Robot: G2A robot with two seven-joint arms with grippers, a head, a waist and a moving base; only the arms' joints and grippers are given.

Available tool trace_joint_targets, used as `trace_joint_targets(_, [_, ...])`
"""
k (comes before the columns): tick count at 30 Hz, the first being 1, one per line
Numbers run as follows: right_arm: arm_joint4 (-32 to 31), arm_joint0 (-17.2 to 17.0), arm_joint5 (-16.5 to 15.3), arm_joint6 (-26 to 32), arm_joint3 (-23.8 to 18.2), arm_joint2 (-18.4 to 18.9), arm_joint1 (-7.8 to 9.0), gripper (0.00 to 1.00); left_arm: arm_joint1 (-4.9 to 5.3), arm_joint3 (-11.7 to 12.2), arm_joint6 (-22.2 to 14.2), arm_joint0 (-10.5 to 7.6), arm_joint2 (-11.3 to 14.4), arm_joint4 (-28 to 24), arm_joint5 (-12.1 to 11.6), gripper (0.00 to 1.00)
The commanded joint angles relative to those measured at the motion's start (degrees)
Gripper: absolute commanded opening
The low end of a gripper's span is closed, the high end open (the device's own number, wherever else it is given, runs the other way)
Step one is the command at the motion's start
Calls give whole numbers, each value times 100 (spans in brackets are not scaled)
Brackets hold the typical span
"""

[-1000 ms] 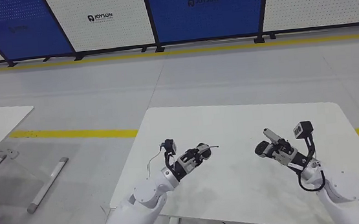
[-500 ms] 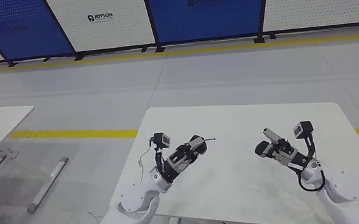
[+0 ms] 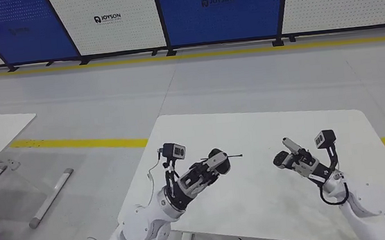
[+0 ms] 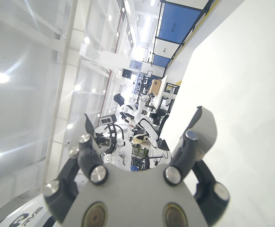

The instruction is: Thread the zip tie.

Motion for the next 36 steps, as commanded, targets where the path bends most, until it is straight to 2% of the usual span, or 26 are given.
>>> trace_joint_targets(1, [0, 0, 0, 0, 0, 0, 0, 100, 0, 0, -2, 0, 0, -2, 0, 0])
trace_joint_targets(4, [0, 0, 0, 0, 0, 0, 0, 100, 0, 0, -2, 0, 0, -2, 0, 0])
trace_joint_targets(5, [0, 0, 0, 0, 0, 0, 0, 100, 0, 72, 51, -30, 12, 80, 77, 0])
trace_joint_targets(9, [0, 0, 0, 0, 0, 0, 0, 100, -10, 549, 272, -338, 250, 858, 491, 0])
trace_joint_targets(12, [0, 0, 0, 0, 0, 0, 0, 100, -34, 878, 452, -513, 469, 1165, 613, 0])
trace_joint_targets(16, [0, 0, 0, 0, 0, 0, 0, 100, -77, 1415, 703, -756, 729, 1328, 733, 0])
trace_joint_targets(20, [0, 0, 0, 0, 0, 0, 0, 100, -89, 1847, 783, -900, 816, 1422, 804, 0])
trace_joint_targets(24, [0, 0, 0, 0, 0, 0, 0, 100, -66, 2244, 711, -972, 773, 1606, 885, 0])
trace_joint_targets(36, [0, 0, 0, 0, 0, 0, 0, 100, -62, 2274, 697, -977, 767, 1630, 880, 0])
